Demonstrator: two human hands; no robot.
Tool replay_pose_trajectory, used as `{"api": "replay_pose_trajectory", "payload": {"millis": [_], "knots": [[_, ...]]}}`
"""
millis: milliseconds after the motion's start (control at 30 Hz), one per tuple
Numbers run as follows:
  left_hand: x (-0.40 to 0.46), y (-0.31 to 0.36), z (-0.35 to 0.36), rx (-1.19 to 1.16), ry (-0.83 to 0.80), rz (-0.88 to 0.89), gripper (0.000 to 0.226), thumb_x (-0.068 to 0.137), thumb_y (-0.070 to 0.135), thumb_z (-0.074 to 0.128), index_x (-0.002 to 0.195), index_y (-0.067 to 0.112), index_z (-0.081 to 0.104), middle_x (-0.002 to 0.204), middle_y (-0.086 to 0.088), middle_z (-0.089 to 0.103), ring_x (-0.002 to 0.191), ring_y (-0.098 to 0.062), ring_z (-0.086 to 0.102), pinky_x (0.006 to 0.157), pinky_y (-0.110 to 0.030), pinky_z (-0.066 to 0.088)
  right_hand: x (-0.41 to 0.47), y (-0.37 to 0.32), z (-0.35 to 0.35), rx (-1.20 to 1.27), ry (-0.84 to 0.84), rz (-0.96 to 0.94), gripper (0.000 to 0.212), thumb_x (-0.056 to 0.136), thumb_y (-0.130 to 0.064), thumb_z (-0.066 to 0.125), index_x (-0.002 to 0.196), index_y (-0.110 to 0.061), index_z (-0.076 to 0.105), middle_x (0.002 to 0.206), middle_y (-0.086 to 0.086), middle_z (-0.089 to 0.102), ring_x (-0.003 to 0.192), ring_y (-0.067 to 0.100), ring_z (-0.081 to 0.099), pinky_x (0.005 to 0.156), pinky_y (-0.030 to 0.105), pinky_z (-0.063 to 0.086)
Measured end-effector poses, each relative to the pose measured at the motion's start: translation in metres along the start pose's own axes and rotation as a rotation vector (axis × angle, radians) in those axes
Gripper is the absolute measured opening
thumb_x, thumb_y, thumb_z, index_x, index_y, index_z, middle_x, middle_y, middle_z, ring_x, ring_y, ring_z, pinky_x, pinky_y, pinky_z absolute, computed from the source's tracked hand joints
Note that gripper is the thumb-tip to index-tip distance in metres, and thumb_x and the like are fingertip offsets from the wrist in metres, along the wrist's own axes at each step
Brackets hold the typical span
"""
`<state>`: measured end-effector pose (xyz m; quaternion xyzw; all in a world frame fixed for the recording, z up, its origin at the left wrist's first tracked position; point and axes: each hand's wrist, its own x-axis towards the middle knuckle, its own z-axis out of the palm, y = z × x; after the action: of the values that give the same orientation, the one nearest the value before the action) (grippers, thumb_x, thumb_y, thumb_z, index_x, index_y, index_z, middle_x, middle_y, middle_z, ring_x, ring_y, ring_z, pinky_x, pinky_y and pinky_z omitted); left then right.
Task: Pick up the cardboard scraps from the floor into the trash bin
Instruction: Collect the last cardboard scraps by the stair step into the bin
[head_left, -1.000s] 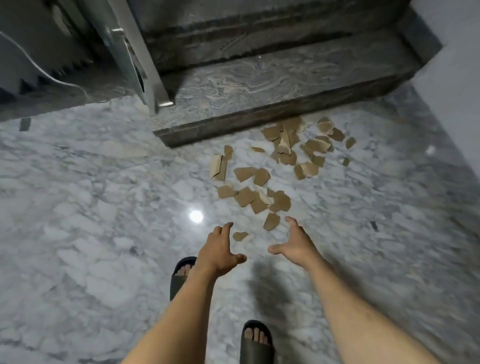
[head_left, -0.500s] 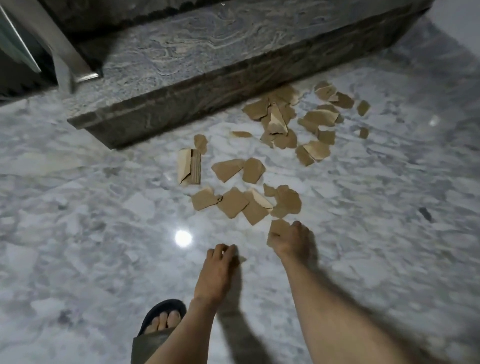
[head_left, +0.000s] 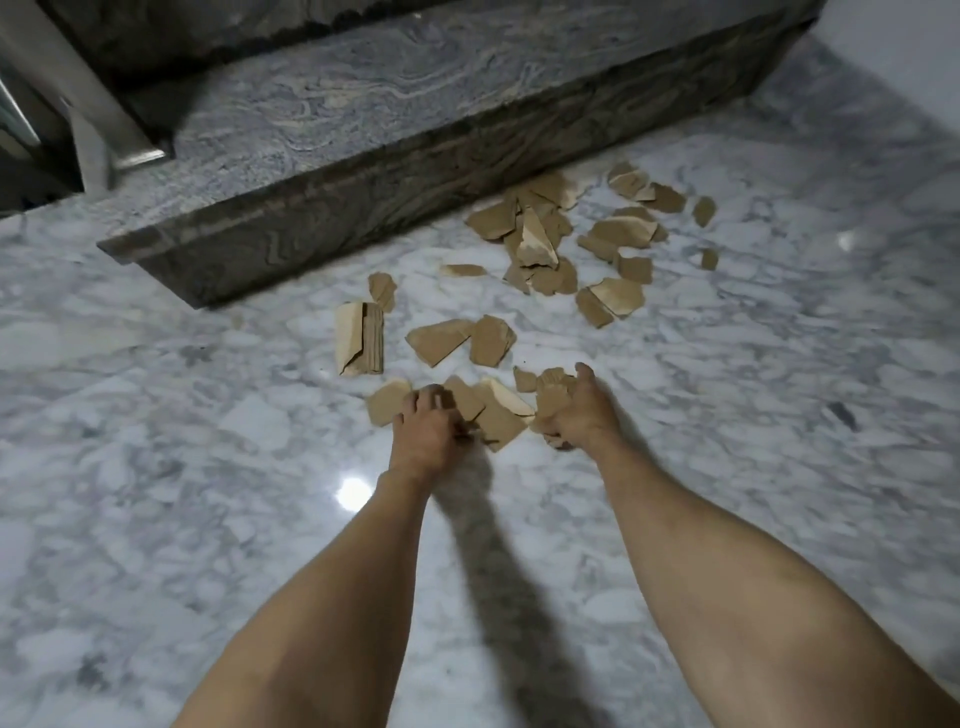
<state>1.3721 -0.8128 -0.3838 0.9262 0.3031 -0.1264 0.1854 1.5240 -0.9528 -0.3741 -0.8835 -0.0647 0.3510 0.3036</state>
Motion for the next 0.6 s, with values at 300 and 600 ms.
{"api": "replay_pose_trajectory", "payload": {"millis": [300,600], "knots": [[0.035,0.005,0.010,0.024,-0.015,0.078,0.024,0.095,0.032,0.058,0.112,0.024,0.072,0.134,-0.002,0.044,0.123,-0.033,0.039,0.100,-0.036,0.036,0.009,0.010,0.004,-0.437,0.142,0.049,0.084,0.058,-0.048,0.090,0.123,-0.021,0.045,0.133,0.009,0.041,0.128,0.032,0.039,0.098,0.042,0.045],[0.011,-0.009,-0.040,-0.554,0.043,-0.119,0.038,0.088,0.019,0.070,0.124,0.014,0.057,0.107,-0.009,0.071,0.100,-0.029,0.066,0.073,-0.032,0.049,0.000,-0.004,-0.019,0.148,0.126,0.037,0.055,0.064,-0.004,0.088,0.107,-0.018,0.056,0.112,0.007,0.066,0.099,0.029,0.064,0.078,0.045,0.059]]}}
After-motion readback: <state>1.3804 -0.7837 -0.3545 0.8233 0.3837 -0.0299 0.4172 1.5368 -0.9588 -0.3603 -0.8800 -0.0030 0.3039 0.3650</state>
